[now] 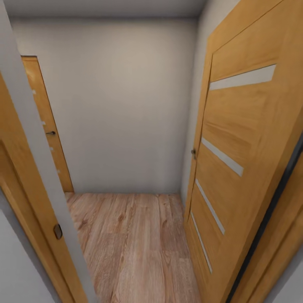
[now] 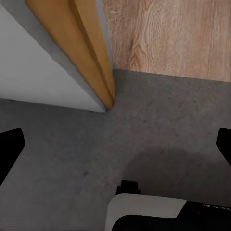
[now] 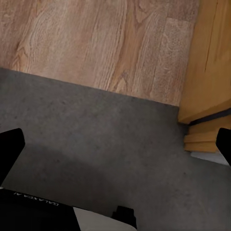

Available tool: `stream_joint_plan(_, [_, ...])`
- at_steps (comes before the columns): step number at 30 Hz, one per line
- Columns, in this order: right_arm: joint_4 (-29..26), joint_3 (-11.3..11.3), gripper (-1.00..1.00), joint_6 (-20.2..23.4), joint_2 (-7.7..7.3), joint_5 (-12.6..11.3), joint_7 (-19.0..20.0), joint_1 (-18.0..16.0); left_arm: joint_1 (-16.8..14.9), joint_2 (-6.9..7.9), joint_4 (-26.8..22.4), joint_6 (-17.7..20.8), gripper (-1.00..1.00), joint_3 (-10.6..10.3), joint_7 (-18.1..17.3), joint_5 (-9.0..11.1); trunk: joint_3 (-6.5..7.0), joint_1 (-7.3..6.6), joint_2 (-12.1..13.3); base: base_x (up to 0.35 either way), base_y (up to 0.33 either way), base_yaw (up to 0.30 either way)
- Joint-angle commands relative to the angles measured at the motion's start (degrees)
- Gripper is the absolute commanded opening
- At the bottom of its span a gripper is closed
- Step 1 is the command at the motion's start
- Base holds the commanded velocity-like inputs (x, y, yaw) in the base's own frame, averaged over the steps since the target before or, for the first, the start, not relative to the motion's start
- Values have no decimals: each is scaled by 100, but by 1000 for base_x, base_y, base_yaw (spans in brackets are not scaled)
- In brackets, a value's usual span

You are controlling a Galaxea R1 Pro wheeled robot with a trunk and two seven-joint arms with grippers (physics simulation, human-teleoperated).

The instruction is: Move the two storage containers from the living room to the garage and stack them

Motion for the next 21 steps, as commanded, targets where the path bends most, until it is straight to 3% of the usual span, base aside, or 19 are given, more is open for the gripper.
stream_joint_plan(1, [3,18,100,-19,-3,26,3,-3,-11,1,27,-42,100,19,-10,31,-8,3,-9,1,-1,114])
stream_joint_plan(21, [3,18,100,-20,-3,17,3,-4,-11,-13,27,-51,100,19,-10,31,-8,3,-9,0,0,9])
